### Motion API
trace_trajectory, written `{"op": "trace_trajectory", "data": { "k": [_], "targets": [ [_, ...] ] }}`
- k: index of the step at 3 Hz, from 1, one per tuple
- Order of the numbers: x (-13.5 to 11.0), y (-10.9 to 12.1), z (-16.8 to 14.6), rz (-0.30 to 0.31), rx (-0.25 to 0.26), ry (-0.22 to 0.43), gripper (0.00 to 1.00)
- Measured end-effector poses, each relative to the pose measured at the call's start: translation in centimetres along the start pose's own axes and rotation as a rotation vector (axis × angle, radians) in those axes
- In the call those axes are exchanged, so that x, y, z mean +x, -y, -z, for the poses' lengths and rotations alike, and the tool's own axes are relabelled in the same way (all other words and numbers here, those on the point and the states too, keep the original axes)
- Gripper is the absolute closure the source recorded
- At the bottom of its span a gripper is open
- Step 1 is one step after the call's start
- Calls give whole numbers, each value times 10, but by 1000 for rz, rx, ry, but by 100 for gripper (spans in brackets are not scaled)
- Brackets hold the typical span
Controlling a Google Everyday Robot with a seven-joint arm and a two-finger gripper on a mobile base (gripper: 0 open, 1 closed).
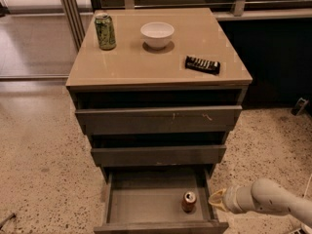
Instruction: Pick coke can from bottom drawer and place on counter
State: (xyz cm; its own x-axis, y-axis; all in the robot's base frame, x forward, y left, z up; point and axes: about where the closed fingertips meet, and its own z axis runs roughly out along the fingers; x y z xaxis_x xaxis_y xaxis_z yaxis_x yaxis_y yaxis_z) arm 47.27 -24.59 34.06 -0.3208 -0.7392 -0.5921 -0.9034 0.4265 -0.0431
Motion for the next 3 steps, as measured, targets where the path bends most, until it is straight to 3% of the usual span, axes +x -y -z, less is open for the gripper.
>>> {"op": "trace_trajectory", "data": {
  "k": [2,3],
  "targets": [
    [9,-4,-11,33,-12,3,100],
    [13,-7,-29,52,-40,32,82]
  ]
}}
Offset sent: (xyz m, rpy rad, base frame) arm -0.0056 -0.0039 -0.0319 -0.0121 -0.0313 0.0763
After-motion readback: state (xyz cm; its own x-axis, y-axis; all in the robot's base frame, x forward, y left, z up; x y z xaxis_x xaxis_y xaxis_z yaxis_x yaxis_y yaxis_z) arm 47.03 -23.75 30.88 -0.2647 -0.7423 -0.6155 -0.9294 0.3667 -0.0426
